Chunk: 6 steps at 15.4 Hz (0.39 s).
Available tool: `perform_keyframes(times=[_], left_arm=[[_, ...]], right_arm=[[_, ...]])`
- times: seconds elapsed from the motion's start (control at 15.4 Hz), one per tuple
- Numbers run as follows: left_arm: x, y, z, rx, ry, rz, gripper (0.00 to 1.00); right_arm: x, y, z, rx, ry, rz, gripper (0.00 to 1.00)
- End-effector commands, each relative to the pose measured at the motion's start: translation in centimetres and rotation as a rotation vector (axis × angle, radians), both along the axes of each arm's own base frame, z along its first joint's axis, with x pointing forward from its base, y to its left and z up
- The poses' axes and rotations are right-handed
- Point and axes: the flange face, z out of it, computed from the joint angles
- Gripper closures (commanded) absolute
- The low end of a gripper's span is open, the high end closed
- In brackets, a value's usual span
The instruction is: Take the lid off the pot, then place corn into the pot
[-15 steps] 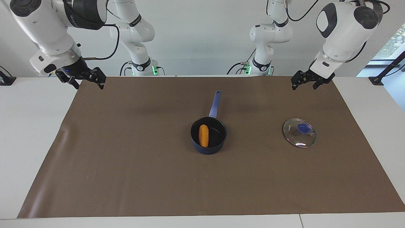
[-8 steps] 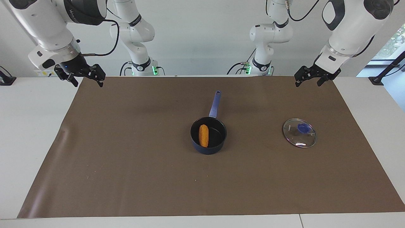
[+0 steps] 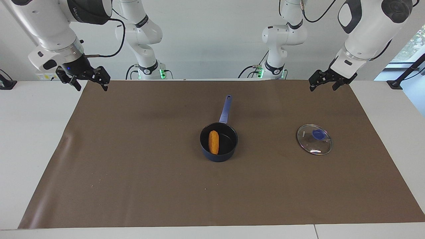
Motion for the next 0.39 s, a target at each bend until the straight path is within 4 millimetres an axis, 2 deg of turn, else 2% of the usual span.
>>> perform_keyframes(times=[0.0,0.13,0.32], left_arm=[[-0.32,0.17,0.12,0.012,-0.014,0.005,0.0],[-0.35,0.17,0.09,0.013,-0.01,0.008,0.0],[-0.34,-0.08,0.24,0.013,-0.015,0.005,0.0]], right_arm=[[-0.16,-0.85,0.34,0.048,-0.017,-0.005,0.0],[-0.2,-1.47,0.24,0.059,-0.016,-0.019,0.0],[-0.22,-1.26,0.32,0.049,-0.016,-0.013,0.0]])
